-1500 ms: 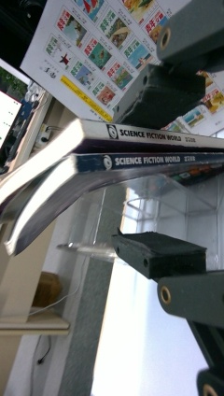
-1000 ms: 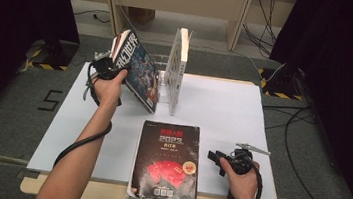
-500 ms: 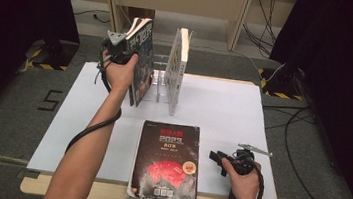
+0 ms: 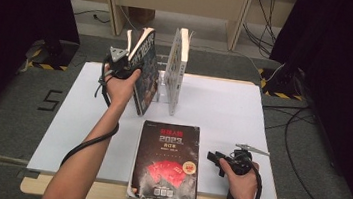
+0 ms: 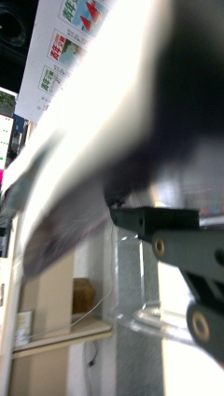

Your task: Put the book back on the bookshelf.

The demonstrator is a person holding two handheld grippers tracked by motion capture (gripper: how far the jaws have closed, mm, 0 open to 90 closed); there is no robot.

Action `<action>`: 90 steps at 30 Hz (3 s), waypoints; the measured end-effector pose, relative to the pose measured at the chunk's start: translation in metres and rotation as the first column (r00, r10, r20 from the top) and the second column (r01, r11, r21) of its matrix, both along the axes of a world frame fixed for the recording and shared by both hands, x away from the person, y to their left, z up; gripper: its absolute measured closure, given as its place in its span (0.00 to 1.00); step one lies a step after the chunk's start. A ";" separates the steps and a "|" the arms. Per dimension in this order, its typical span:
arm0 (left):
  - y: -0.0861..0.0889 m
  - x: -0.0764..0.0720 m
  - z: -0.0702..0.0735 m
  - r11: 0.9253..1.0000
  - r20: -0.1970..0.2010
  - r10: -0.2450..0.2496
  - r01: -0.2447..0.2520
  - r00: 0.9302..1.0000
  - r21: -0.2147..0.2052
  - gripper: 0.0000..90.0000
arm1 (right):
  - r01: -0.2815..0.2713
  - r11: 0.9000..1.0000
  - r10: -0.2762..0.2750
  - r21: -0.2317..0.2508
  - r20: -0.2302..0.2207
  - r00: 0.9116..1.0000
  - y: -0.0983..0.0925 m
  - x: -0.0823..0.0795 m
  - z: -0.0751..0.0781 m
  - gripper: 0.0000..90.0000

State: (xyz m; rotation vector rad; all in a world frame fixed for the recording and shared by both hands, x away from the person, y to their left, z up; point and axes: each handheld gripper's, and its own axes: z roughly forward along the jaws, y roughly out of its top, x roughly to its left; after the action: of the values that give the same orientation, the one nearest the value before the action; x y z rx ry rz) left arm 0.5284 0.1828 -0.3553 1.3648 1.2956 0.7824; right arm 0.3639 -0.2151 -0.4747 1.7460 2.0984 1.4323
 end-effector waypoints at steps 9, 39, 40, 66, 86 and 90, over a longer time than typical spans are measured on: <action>-0.007 0.007 -0.001 0.999 -0.006 0.036 -0.036 0.999 -0.008 0.70 | -0.005 1.000 0.005 0.007 -0.018 1.000 0.000 0.001 -0.002 0.64; -0.018 0.041 0.021 0.992 0.079 0.044 -0.053 0.996 0.111 0.85 | -0.002 0.999 0.003 0.035 -0.023 1.000 -0.004 0.003 -0.004 0.64; -0.019 0.041 0.012 0.993 0.073 0.047 -0.054 0.996 0.105 0.84 | -0.005 1.000 0.005 0.029 -0.018 1.000 -0.004 0.003 -0.004 0.64; 0.008 0.019 -0.013 0.995 0.041 -0.049 0.046 0.998 0.086 0.66 | -0.012 1.000 0.012 0.022 -0.014 1.000 -0.001 0.000 -0.003 0.64; -0.016 0.015 -0.042 0.958 0.076 0.098 -0.115 0.992 0.264 0.82 | -0.014 1.000 0.014 0.027 -0.022 1.000 -0.003 -0.001 -0.003 0.64; -0.016 0.013 -0.043 0.948 0.089 0.103 -0.125 0.991 0.294 0.81 | -0.014 1.000 0.014 0.025 -0.022 1.000 -0.005 -0.002 -0.004 0.64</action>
State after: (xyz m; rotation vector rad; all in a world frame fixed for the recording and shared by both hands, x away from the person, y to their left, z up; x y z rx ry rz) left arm 0.5418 0.1666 -0.3978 1.4927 1.2428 1.1351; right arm 0.3620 -0.2197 -0.4787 1.7680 2.1171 1.4555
